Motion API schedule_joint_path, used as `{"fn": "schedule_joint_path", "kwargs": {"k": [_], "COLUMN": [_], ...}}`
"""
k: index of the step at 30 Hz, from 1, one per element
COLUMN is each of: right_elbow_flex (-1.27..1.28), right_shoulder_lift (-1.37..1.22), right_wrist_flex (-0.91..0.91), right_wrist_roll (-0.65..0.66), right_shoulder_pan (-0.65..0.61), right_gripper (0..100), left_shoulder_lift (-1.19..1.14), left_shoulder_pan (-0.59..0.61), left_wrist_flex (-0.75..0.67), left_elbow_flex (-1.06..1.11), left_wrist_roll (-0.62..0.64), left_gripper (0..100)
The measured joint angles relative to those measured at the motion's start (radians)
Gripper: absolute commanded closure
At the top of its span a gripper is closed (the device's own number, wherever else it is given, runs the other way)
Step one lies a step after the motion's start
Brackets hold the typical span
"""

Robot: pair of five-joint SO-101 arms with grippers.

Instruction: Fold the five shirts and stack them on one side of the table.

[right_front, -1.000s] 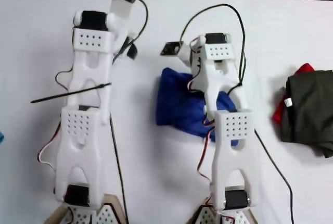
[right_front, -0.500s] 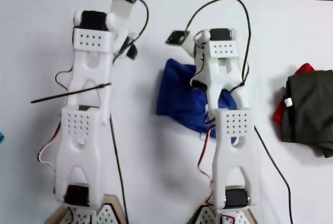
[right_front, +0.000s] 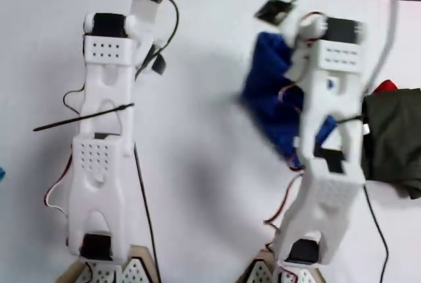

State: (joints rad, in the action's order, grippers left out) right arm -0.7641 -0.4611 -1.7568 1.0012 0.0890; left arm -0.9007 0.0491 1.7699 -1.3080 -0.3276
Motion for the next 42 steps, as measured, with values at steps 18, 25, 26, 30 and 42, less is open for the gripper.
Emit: {"fn": "schedule_joint_path", "kwargs": {"k": [18, 25, 26, 30, 42], "right_elbow_flex": [0.032, 0.032, 0.031, -0.048, -0.368], "right_shoulder_lift": [0.089, -0.106, -0.129, -0.221, -0.292], "right_wrist_flex": [0.066, 0.221, 0.241, 0.275, 0.163], "right_wrist_roll": [0.0, 0.031, 0.034, 0.034, 0.037], "right_shoulder_pan": [0.431, 0.582, 0.603, 0.68, 0.74], "right_gripper": [97.9, 97.9, 97.9, 97.9, 97.8], "left_shoulder_lift": [0.0, 0.0, 0.0, 0.0, 0.0], "left_shoulder_pan": [-0.002, 0.011, 0.018, 0.051, 0.078], "left_wrist_flex": [0.0, 0.0, 0.0, 0.0, 0.0], "left_elbow_flex": [0.0, 0.075, 0.075, 0.084, 0.084], "left_wrist_roll": [-0.009, -0.009, -0.009, -0.009, -0.009], "left_gripper": [75, 75, 75, 75, 75]}}
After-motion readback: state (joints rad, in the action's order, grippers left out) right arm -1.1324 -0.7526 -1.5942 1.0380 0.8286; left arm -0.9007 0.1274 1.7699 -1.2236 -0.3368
